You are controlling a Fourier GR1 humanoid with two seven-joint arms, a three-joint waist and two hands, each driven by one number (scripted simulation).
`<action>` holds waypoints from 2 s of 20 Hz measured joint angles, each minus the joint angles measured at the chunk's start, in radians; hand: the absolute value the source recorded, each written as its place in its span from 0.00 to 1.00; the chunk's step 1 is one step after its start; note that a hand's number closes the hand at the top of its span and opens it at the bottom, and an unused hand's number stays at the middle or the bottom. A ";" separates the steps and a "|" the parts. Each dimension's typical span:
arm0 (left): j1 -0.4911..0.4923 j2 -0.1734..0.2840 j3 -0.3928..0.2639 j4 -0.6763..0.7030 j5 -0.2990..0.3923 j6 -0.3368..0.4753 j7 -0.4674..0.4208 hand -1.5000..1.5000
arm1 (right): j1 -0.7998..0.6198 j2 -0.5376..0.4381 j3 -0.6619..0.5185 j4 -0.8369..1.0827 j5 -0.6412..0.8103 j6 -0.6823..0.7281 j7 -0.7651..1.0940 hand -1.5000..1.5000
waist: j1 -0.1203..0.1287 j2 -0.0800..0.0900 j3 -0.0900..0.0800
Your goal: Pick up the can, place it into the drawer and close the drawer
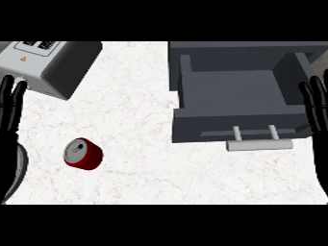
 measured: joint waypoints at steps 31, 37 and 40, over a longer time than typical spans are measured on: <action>0.166 -0.066 -0.206 -0.096 -0.194 0.129 0.407 0.00 | 0.243 0.018 -0.110 0.023 -0.031 0.051 0.098 0.00 | 0.035 -0.011 0.018; 0.160 -0.072 -0.191 -0.010 -0.193 0.137 0.336 0.00 | 0.279 0.000 -0.173 0.014 -0.087 0.104 0.079 0.00 | 0.034 -0.011 0.018; 0.165 -0.063 -0.164 0.048 -0.157 0.125 0.277 0.00 | 0.284 0.011 -0.174 0.024 -0.073 0.108 0.057 0.00 | 0.035 -0.011 0.018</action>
